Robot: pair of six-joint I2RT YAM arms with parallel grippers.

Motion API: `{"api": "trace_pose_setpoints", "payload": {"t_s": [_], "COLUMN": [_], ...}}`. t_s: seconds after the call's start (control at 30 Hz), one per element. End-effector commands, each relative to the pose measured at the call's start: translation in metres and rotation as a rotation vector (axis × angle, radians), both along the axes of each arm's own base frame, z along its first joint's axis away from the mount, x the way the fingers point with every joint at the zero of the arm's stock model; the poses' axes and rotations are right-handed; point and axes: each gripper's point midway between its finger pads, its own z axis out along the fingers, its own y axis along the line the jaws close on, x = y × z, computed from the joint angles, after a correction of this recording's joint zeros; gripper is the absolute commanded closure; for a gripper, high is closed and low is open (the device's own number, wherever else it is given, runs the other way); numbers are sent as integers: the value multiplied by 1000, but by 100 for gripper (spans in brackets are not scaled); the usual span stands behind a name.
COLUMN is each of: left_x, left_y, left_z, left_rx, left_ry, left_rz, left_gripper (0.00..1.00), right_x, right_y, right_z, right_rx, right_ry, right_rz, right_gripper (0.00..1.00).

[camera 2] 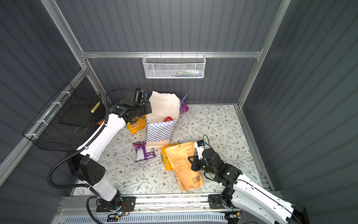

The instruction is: Place the snacks into the paper bag

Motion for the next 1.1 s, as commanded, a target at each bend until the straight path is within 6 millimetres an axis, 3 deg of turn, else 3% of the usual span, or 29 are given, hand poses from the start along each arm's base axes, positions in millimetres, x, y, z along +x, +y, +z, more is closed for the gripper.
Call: {"api": "trace_pose_setpoints", "payload": {"t_s": [0.0, 0.23, 0.4, 0.7, 0.9, 1.07], "left_x": [-5, -7, -9, -7, -5, -5], "left_y": [-1, -2, -4, -6, -4, -3], "left_z": [-12, -10, -5, -15, -19, -17], "left_rx": [-12, -27, -47, -45, -24, -16], "left_ry": [61, 64, 59, 82, 83, 74], "left_rz": [-9, -9, -14, -12, -7, -11], "left_gripper": [100, 100, 100, 100, 100, 100], "right_x": [4, 8, 13, 16, 22, 42], "right_y": [-7, -23, -27, -36, -30, -13], "right_z": [23, 68, 121, 210, 277, 325], "right_rx": [7, 26, 98, 202, 278, 269], "right_ry": [-40, -126, -214, -369, -492, -592], "right_rz": [-40, -109, -142, -190, -182, -182], "right_gripper": [100, 100, 100, 100, 100, 100]}}
